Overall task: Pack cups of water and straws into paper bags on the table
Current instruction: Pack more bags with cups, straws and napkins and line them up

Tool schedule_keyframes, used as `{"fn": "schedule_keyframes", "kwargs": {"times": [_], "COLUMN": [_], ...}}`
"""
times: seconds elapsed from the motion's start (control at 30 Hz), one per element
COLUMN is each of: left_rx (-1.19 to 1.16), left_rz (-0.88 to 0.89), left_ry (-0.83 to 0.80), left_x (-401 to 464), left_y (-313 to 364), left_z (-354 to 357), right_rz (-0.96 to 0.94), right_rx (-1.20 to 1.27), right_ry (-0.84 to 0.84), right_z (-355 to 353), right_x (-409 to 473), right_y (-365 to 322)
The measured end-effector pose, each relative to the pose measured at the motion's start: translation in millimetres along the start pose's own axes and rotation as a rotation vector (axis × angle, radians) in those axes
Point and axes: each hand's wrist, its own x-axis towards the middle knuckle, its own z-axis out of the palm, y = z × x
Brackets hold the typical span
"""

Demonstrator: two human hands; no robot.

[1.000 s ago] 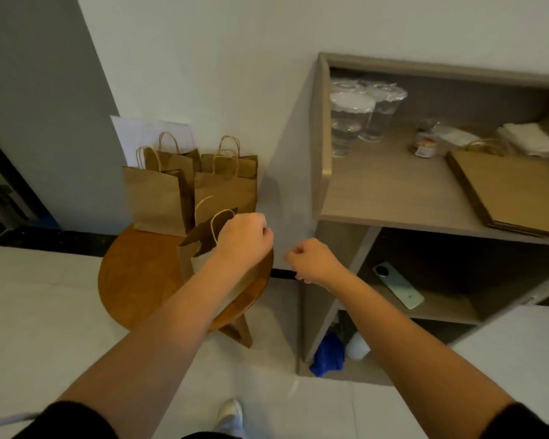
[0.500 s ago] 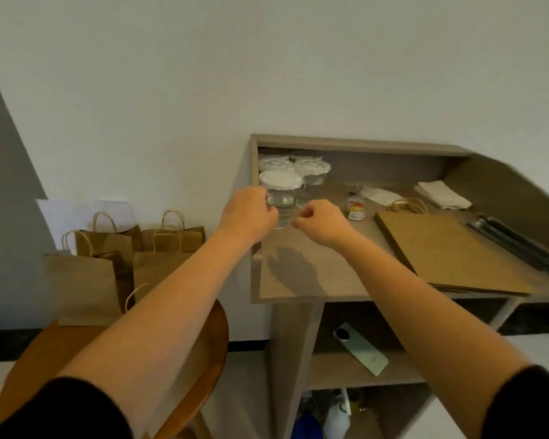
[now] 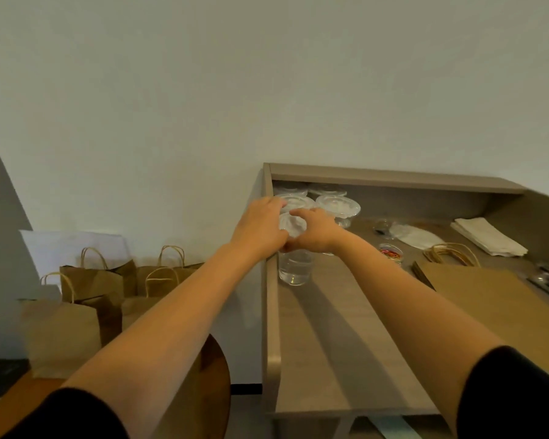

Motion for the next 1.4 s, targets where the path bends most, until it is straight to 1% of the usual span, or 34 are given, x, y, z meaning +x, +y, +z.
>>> {"fn": "schedule_keyframes", "kwargs": {"times": [0.17, 0.3, 0.37, 0.43, 0.5, 0.57, 0.7, 0.8, 0.9, 1.0, 1.07, 1.13, 1.23, 1.3, 1.37, 1.4], "left_rx": [-0.044, -0.067, -0.023, -0.010, -0.057, -0.159, -0.510, -0.627, -0.657, -0.728, -0.677, -0.674, -0.683, -0.679, -0.715, -0.718], "left_rz": [-0.003, 0.017, 0.026, -0.001, -0.021, -0.008, -0.040, -0.023, -0.033, -0.069, -0.079, -0.065, -0.134, -0.183, -0.272, -0.345], "left_ry": [-0.004, -0.024, -0.069, -0.123, -0.133, -0.106, -0.053, 0.005, 0.033, -0.003, -0.002, 0.000, -0.020, -0.073, -0.153, -0.184], "left_x": [-3.6, -26.9, -43.0, -61.0, -81.8, -104.2, -154.3, -188.4, -215.0, -239.2, -255.8, -269.9, -282.6, -287.4, -289.6, -290.2], "left_y": [-2.6, 5.4, 11.7, 20.5, 33.3, 46.8, 66.6, 69.7, 59.0, 38.7, 21.1, 0.3, -35.1, -63.4, -101.5, -123.4], "left_z": [0.0, -5.4, -7.7, -9.8, -13.5, -17.9, -31.8, -45.8, -61.5, -71.1, -72.9, -70.1, -63.1, -59.1, -52.8, -48.4], "right_rz": [0.022, 0.056, 0.071, 0.058, 0.041, 0.022, -0.048, -0.091, -0.146, -0.207, -0.205, -0.218, -0.269, -0.283, -0.289, -0.290], "right_rx": [0.010, 0.039, 0.067, 0.050, 0.053, 0.095, 0.123, 0.151, 0.122, 0.094, 0.063, 0.022, -0.037, -0.055, -0.046, -0.040], "right_ry": [0.110, 0.157, 0.210, 0.270, 0.302, 0.298, 0.250, 0.208, 0.097, -0.091, -0.227, -0.306, -0.332, -0.339, -0.343, -0.337], "right_z": [3.6, -2.1, -13.2, -28.9, -45.2, -56.5, -57.9, -50.2, -44.1, -40.3, -30.3, -10.1, 30.9, 57.6, 83.8, 95.6], "right_x": [-9.2, -40.4, -62.8, -87.9, -115.7, -145.2, -200.6, -231.7, -250.1, -255.0, -249.7, -237.8, -212.4, -192.1, -170.2, -158.9], "right_y": [6.1, 3.6, -2.6, -13.6, -28.2, -43.7, -74.2, -93.6, -112.6, -129.6, -137.8, -146.7, -161.3, -169.3, -173.9, -175.1]}}
